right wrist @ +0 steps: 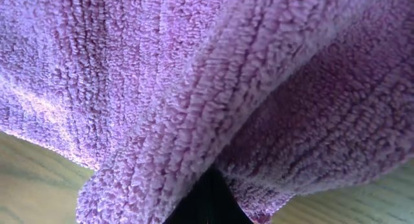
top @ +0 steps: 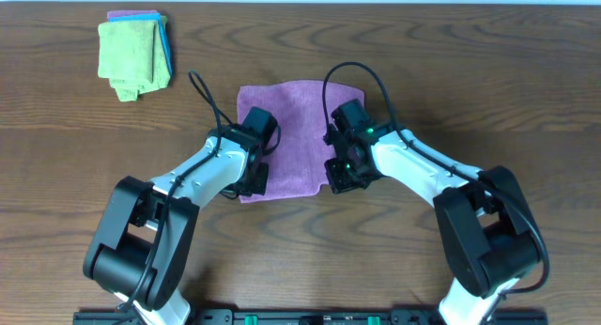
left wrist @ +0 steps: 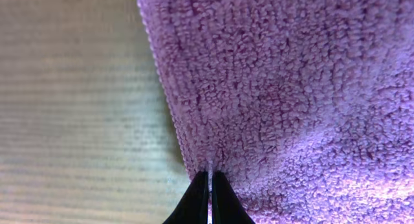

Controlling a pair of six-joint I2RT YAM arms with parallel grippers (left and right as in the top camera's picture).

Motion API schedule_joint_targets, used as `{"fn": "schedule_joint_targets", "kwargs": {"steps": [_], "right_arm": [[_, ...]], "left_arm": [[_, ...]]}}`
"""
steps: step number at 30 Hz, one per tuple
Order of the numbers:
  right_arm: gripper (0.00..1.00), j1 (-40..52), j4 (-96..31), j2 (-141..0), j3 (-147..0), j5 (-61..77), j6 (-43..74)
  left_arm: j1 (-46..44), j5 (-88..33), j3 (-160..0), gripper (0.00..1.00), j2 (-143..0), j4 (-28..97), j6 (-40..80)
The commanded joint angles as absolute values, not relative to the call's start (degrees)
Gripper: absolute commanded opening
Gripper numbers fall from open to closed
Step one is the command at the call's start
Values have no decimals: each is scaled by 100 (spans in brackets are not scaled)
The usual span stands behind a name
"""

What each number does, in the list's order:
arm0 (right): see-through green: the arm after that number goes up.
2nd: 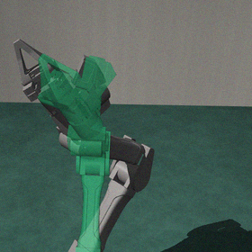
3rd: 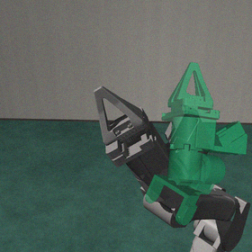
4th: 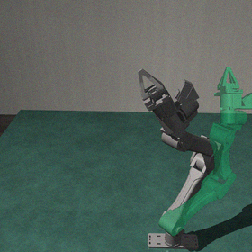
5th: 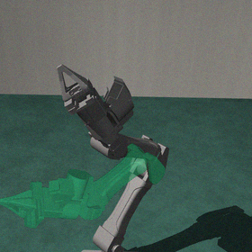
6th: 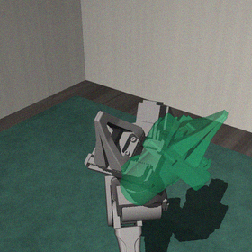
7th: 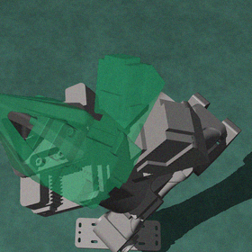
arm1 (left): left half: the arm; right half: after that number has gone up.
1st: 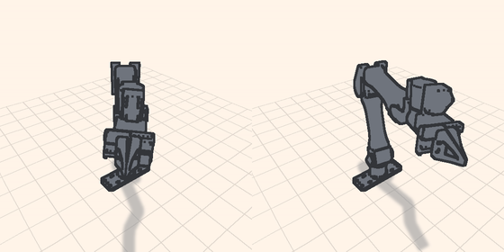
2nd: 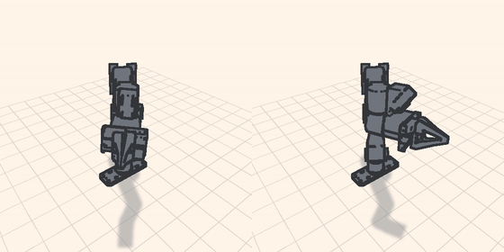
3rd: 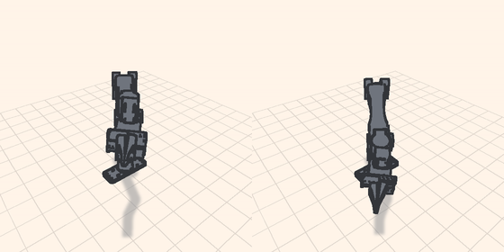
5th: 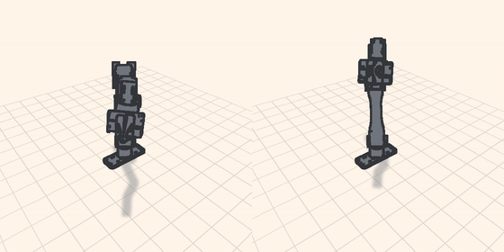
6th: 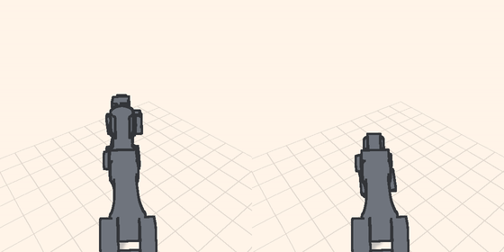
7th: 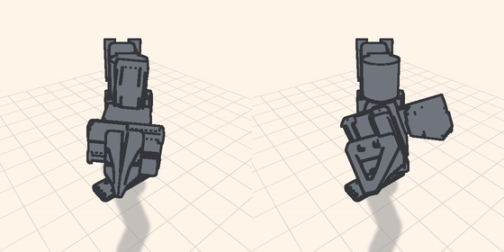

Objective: Fold the cloth

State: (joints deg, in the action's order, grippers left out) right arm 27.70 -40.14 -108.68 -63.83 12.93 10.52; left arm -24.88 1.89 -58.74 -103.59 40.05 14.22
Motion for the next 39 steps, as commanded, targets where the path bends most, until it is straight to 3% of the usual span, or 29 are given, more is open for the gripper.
{"fn": "schedule_joint_targets", "kwargs": {"steps": [1, 26, 33, 37, 39], "right_arm": [[1, 2906, -4292, -11358, -5977, 1186, 1153], [1, 2582, -4897, -10326, -7105, 873, 648], [1, 2547, -4886, -9845, -7207, 139, 635], [33, 2202, -5030, -9553, -7229, -27, 633], [38, 1868, -5155, -9393, -7229, 121, 628]], "left_arm": [[-2464, 154, -5706, 5, -10309, 4145, 1328], [-2392, 318, -5931, 6, -8534, 3667, 1328], [-2215, 86, -5931, 5, -8335, 3680, 1332], [-1968, -290, -5931, 6, -8206, 3793, 1378], [-1684, -753, -5931, 6, -8108, 3903, 1286]]}}
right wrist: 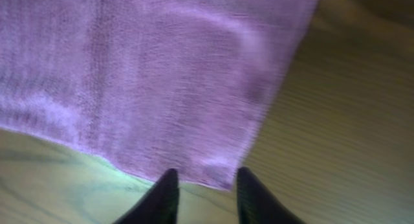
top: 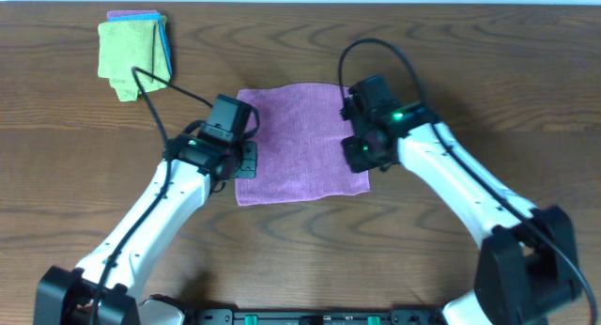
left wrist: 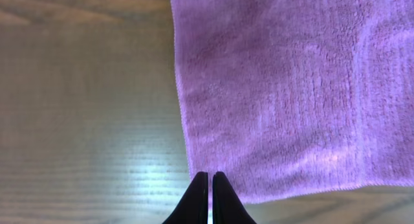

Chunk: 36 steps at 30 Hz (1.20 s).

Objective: Fold the cloth

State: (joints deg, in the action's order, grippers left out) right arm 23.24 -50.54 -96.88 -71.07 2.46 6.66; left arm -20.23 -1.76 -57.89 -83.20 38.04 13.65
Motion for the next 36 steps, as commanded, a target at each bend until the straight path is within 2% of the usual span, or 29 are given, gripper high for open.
{"fn": "schedule_joint_targets", "kwargs": {"steps": [1, 7, 12, 15, 19, 24, 25, 28, 29, 30, 36], "right_arm": [[40, 1737, -5199, -9336, -7229, 228, 582], [49, 698, -5544, -8906, -7159, 1365, 137], [50, 471, -5223, -8663, -6414, 2036, 121], [55, 480, -4587, -8637, -5776, 2663, 191], [65, 486, -4097, -8646, -5199, 2845, 316], [65, 491, -3844, -8654, -4678, 3129, 316], [66, 491, -3765, -8654, -4563, 3179, 316], [66, 493, -3675, -8654, -4346, 3199, 316], [68, 491, -3658, -8654, -4298, 3199, 318], [69, 491, -3656, -8654, -4281, 3199, 318], [80, 491, -3634, -8654, -4270, 3374, 316]], "left_arm": [[-1555, -993, -5931, 6, -8073, 3924, 1245], [-473, -2963, -5900, 6, -7752, 4226, 674], [-97, -3273, -5266, 8, -7282, 4289, 493], [132, -3771, -4405, 20, -7013, 3677, 718], [370, -4783, -3326, 45, -7019, 2381, 1323], [384, -4890, -2740, 63, -7022, 1778, 1546], [384, -4917, -2703, 70, -7022, 1767, 1546], [384, -5087, -2700, 83, -7022, 1754, 1546], [384, -5214, -2700, 92, -7022, 1730, 1546], [384, -5310, -2700, 98, -7022, 1721, 1546], [384, -6431, -2700, 95, -7022, 1404, 1549]]}}
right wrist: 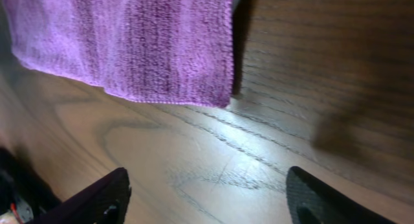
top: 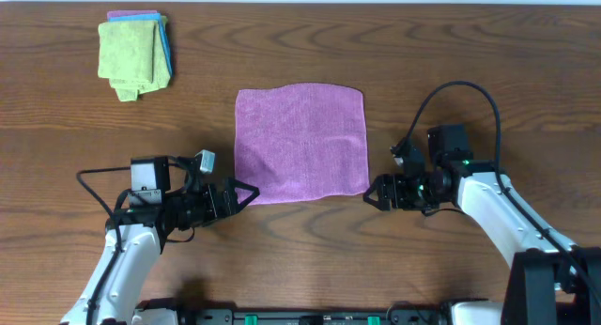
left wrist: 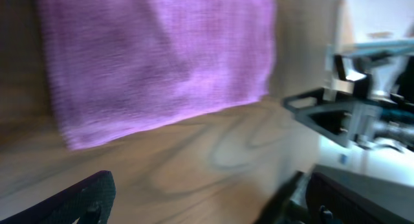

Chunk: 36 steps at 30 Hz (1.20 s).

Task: Fold the cloth
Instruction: 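Grasp the cloth's bottom-left and bottom-right corners with both grippers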

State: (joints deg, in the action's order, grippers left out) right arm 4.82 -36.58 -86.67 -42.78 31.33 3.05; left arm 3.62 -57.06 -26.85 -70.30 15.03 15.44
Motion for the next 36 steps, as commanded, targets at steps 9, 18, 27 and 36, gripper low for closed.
{"fn": "schedule_joint_targets", "kwargs": {"steps": [9, 18, 27, 36], "right_arm": [[79, 495, -3444, -8654, -4268, 3496, 318], [72, 495, -3122, -8960, -4215, 3476, 322], [69, 495, -2869, -9559, -4215, 3500, 469], [65, 495, -2648, -9813, -4215, 3671, 530]], "left_arm": [[375, -6499, -2700, 95, -7022, 1352, 1984], [375, -5454, -2700, 94, -7028, 1671, 1857], [375, -5035, -2659, 94, -7277, 1774, 1431], [375, -4823, -2657, 94, -8169, 1299, 1378]]}}
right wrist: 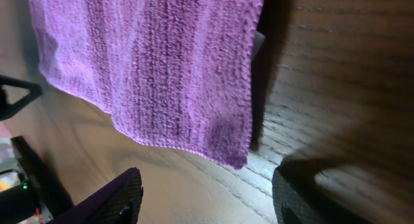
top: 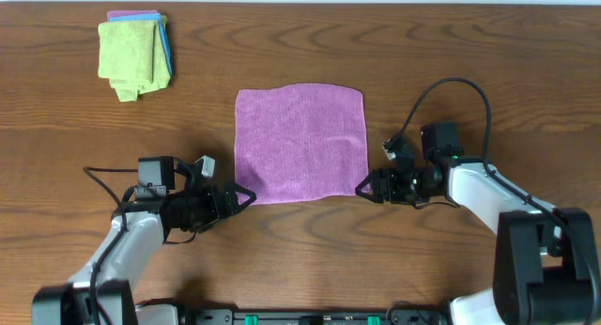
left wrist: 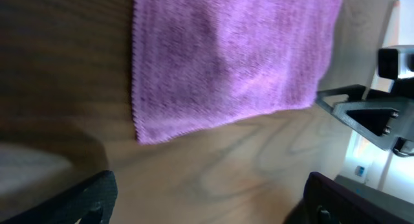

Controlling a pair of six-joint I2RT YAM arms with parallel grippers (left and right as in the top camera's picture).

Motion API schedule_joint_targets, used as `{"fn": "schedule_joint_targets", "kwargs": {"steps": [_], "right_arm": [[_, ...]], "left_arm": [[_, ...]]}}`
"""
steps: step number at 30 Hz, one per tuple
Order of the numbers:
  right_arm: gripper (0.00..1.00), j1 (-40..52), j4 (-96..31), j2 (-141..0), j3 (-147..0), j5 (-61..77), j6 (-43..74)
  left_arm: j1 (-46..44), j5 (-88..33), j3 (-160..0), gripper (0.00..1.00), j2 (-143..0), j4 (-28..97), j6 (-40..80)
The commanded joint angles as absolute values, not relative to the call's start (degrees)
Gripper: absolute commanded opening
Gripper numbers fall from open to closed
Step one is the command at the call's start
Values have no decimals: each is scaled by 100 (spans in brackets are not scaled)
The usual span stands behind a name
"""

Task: Fold the cloth
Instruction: 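Grasp the cloth's bottom-left and bottom-right corners with both grippers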

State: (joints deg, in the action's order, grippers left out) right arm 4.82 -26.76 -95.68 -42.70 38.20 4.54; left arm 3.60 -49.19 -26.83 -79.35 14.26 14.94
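Note:
The purple cloth [top: 299, 142] lies flat and unfolded in the middle of the wooden table [top: 441, 43]. My left gripper [top: 239, 195] lies low and open, pointing at the cloth's near left corner [left wrist: 139, 138]; its fingers [left wrist: 90, 198] stand wide apart, short of the cloth [left wrist: 226, 62]. My right gripper [top: 366, 187] is open too, just off the near right corner [right wrist: 239, 160], with the cloth [right wrist: 149, 68] ahead of its fingers [right wrist: 116, 198]. Neither gripper holds anything.
A stack of folded green, blue and pink cloths [top: 136, 57] sits at the far left of the table. My right gripper [left wrist: 362, 114] shows at the right of the left wrist view. Cables loop from both arms.
Both open grippers have come a little closer to the cloth's near corners, the right one more so. The cloth has not moved.
Both grippers were shut on the cloth's near edge, the right one with a raised fold. Then the cloth lay flat, the left gripper shut beside it and the right open above it. Later both sat open and low at the near corners, now closer.

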Motion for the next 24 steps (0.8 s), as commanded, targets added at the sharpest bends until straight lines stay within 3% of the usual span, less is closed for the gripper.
{"fn": "schedule_joint_targets", "kwargs": {"steps": [1, 8, 13, 17, 24], "right_arm": [[64, 497, -2630, -9828, -4215, 3673, 550], [60, 508, -2541, -9904, -4215, 3691, 604], [58, 567, -2423, -9950, -4215, 3691, 687], [47, 574, -2287, -9950, -4215, 3691, 840], [20, 609, -2134, -9950, -4215, 3642, 958]], "left_arm": [[375, -4825, -2657, 94, -8232, 1249, 1400], [373, -4958, -2655, 93, -8882, 585, 1651], [373, -4963, -2655, 86, -9172, 401, 1778], [373, -5129, -2655, 75, -9194, 434, 1796], [373, -5212, -2655, 34, -9194, 462, 1828]]}}
